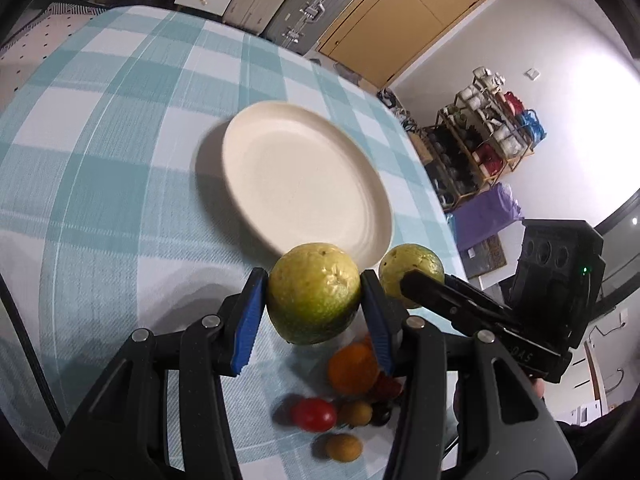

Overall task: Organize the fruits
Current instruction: 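Carry both citrus fruits over the cream plate with both grippers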

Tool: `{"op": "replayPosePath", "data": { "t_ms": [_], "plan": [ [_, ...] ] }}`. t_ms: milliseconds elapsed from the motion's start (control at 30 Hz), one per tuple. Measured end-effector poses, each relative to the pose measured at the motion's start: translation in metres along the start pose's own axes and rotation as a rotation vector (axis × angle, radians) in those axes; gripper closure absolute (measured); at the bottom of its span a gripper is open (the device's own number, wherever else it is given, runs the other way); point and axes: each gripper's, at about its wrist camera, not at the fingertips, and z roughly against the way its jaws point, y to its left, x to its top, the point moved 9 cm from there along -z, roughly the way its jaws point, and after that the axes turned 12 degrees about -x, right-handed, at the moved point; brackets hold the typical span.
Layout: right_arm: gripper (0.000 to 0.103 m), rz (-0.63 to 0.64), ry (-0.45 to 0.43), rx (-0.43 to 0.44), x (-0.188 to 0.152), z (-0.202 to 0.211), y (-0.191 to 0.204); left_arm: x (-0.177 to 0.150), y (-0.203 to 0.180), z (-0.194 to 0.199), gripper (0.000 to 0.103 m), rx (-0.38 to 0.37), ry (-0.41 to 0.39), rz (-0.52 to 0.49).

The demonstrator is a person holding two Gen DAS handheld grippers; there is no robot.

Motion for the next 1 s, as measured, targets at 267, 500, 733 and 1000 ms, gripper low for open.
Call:
{"op": "replayPosePath", "data": {
  "t_ms": [267,500,733,1000],
  "plan": [
    [0.053,0.025,-0.062,-0.011,0.032,0.019,-0.002,0.027,-0.022,-0.007,0.059,-0.012,-0.015,-0.035],
    [0.053,0.053,-0.075,-0.034,0.052,0.016,-0.007,0.059,-0.026,-0.015,0.059,-0.009,-0.023,-0.036],
    [0.053,0.085,-0.095,-0.062,0.079,0.006,-0.009,0.091,-0.019,-0.034,0.059,-0.001,-0.023,-0.027],
    [0.053,0.108,-0.079,-0.106,0.101,-0.025,-0.022,0.118,-0.001,-0.063,0.059,0.013,-0.009,-0.006]
  ]
}}
